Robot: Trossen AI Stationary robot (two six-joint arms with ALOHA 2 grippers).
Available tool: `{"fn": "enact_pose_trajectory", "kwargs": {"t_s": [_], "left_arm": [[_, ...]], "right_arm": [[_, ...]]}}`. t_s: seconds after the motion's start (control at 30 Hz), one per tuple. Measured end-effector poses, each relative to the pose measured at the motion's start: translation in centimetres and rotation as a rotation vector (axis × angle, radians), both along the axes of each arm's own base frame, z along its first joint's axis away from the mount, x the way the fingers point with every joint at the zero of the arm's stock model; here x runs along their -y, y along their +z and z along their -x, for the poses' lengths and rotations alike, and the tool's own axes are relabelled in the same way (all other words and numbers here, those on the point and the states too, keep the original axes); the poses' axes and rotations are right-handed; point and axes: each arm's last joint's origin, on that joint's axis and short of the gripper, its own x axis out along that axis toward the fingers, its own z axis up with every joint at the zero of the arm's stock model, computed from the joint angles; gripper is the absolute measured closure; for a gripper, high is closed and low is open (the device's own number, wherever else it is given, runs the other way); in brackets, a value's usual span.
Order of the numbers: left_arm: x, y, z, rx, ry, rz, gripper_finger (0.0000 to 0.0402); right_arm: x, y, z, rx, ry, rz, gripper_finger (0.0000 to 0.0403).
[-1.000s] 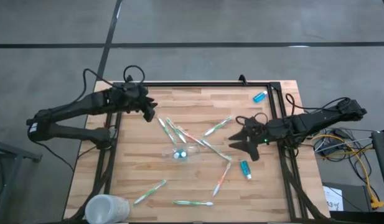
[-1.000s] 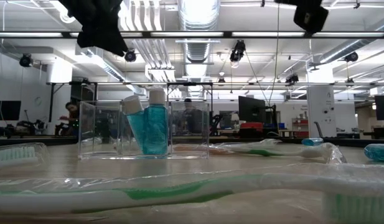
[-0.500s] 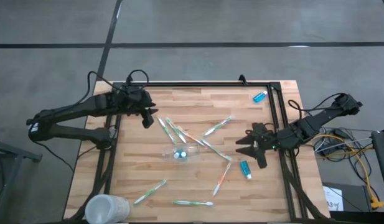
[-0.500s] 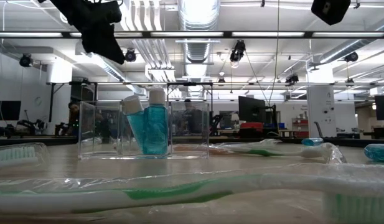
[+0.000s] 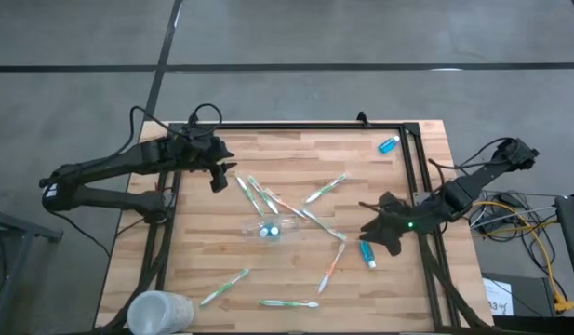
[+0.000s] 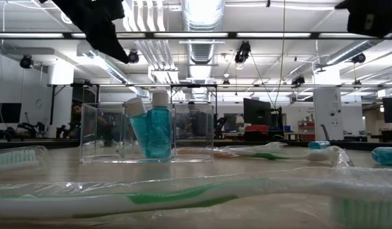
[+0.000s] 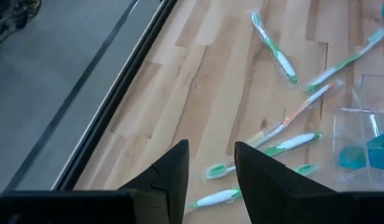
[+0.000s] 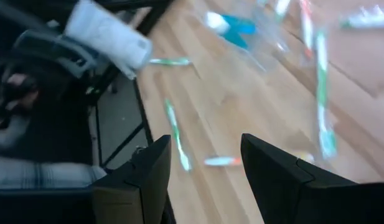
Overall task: Pick & Place toothbrushing station
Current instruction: Put the blue mouthwash bottle into the transparent organizer
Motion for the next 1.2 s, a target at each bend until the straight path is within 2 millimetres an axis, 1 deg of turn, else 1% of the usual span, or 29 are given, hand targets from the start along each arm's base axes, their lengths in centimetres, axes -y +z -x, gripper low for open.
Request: {"fn": "enact_pose_trajectory", "kwargs": {"t_s": [0.07,0.17,0.37,0.5,0.57,0.7,0.9,1.1,1.2], "left_arm": [[0.1,0.0,0.0,0.003,-0.045,0.013,0.0268],[0.3,0.1,-0.1,0.021,-0.12,0.035,0.0268],[0.5,0.6,0.0,0.065,-0.158,0.017,0.0268],[0.8,1.9,0.5,0.172,-0.241,-0.03,0.0268],[0.9,2.6,0.8,0.236,-0.254,-0.064,0.0268],[1.2,3.2,1.8,0.327,-0.264,-0.129,0.0268],[1.7,2.8,3.2,0.382,-0.263,-0.155,0.0268],[1.8,2.0,3.6,0.384,-0.255,-0.16,0.0268],[1.8,2.0,3.6,0.393,-0.261,-0.161,0.0268]], "right_arm": [[-0.2,-0.6,0.1,-0.072,-0.052,-0.053,0.0213],[-0.5,-1.5,0.2,-0.164,-0.092,-0.084,0.0213],[-1.8,-2.7,0.1,-0.281,-0.122,-0.171,0.0213],[-2.8,-3.6,-0.1,-0.343,-0.146,-0.21,0.0213],[-3.4,-4.0,-0.1,-0.382,-0.139,-0.222,0.0213],[-4.5,-5.0,-0.1,-0.486,-0.129,-0.267,0.0213],[-5.9,-6.5,-0.2,-0.571,-0.136,-0.254,0.0213],[-6.6,-7.8,-0.7,-0.614,-0.135,-0.197,0.0213],[-6.9,-8.5,-0.9,-0.652,-0.11,-0.164,0.0213]]}}
